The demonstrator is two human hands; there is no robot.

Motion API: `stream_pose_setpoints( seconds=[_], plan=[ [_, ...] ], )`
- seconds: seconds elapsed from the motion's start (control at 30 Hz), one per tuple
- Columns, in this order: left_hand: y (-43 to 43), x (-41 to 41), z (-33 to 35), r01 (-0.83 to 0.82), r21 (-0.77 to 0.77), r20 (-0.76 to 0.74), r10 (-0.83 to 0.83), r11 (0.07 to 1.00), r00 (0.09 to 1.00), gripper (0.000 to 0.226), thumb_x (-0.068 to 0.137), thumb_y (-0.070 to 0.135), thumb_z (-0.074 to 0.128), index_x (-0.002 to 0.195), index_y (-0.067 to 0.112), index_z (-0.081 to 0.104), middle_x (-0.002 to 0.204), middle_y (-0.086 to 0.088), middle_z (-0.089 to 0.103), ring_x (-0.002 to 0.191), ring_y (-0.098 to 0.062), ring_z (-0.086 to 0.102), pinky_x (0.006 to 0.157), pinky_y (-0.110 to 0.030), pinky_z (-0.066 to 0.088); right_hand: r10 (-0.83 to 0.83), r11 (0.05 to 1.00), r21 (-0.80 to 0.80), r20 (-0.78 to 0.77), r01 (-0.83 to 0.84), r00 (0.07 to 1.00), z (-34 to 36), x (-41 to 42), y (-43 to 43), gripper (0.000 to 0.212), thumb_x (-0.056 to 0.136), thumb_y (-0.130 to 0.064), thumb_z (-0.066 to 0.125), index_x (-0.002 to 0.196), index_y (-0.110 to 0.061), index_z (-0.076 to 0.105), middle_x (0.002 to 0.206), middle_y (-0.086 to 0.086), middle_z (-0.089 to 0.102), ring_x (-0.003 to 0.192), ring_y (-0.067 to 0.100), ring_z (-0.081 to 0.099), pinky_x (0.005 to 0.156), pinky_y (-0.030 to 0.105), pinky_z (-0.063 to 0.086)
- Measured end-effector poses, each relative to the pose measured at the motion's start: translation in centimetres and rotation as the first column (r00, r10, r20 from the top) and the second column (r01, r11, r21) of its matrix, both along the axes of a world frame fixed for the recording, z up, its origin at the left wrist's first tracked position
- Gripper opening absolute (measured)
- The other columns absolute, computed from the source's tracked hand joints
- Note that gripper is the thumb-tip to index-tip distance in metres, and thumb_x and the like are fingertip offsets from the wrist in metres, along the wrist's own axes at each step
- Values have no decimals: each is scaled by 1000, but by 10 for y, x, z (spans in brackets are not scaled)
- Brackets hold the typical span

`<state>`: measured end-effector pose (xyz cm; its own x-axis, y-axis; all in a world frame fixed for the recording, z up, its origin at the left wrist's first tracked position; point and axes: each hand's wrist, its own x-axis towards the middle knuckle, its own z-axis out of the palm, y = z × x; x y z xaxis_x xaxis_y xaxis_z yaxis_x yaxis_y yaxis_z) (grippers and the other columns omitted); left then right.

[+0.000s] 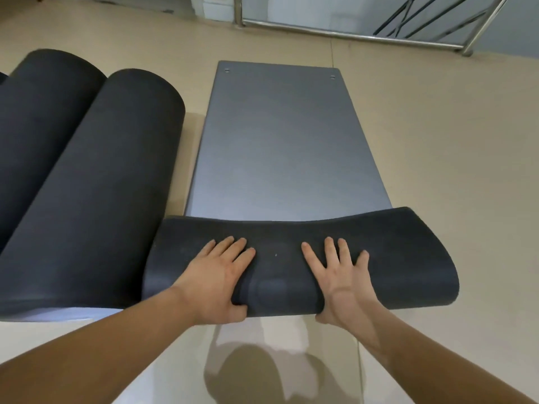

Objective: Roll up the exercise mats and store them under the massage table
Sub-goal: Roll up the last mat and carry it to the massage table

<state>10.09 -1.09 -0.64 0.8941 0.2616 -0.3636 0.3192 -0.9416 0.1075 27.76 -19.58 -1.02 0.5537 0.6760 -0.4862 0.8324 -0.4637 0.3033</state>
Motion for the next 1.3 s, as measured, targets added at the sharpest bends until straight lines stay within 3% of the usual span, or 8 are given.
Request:
stream_pose_setpoints(
  seconds=[0.1,0.3,0.43,0.6,0.9,1.13,1.23,1.3],
  plan=[
    [-13,-14,-6,76,195,62,-90,978,994,103,87,67,49,167,13,13,166,-15,26,152,-38,25,129,-56,13,28,999,-36,-35,-29,999,-2,12,5,133,73,-68,75,162,-31,-16,161,17,25,147,43,31,115,64,31],
    [-23,-6,-26,60,270,-176,-12,961,984,124,94,52,66,157,17,-35,172,-20,-16,159,-47,-10,127,-66,5,-7,999,-54,-71,3,997,-12,21,2,131,68,-75,72,164,-31,-6,151,13,38,135,39,43,112,58,36],
    [-13,5,-35,35,266,-208,22,963,978,126,89,37,76,160,24,-27,169,-21,4,156,-45,10,125,-62,22,16,991,136,-11,-15,1000,-19,17,-18,132,70,-82,68,168,-30,-5,170,20,17,157,46,17,124,65,18],
    [-8,5,-33,11,184,-195,25,983,981,118,88,42,74,162,30,-17,166,-10,17,151,-35,24,125,-54,26,65,973,216,108,-87,992,-40,17,-40,142,57,-63,92,165,-22,10,159,33,39,149,54,33,115,74,25],
    [8,14,41,-8,-44,-234,-3,999,972,108,68,45,85,155,42,20,136,10,56,117,-17,59,99,-36,54,97,995,10,-241,-98,966,62,41,-3,89,73,-49,81,147,-42,31,120,-10,62,106,21,63,92,40,53],
    [41,37,126,-211,-496,-549,-116,842,827,71,62,14,98,121,40,67,114,13,76,106,-17,74,92,-40,64,-253,937,-348,-740,-33,623,133,75,9,71,70,-16,98,127,-41,64,120,-13,76,113,20,72,101,49,59],
    [47,42,129,-285,-520,-585,-93,805,806,72,65,13,97,127,36,67,121,7,76,111,-23,73,97,-44,62,-380,854,-485,-828,-188,412,113,88,25,65,81,1,85,140,-19,66,134,7,74,126,35,69,113,58,50],
    [47,41,119,-286,-434,-544,4,854,839,79,68,21,96,136,37,58,127,7,66,114,-21,67,98,-41,61,-388,840,-510,-801,-183,456,91,95,34,73,71,-12,95,137,-24,67,139,5,71,130,36,65,117,57,47]
  ],
)
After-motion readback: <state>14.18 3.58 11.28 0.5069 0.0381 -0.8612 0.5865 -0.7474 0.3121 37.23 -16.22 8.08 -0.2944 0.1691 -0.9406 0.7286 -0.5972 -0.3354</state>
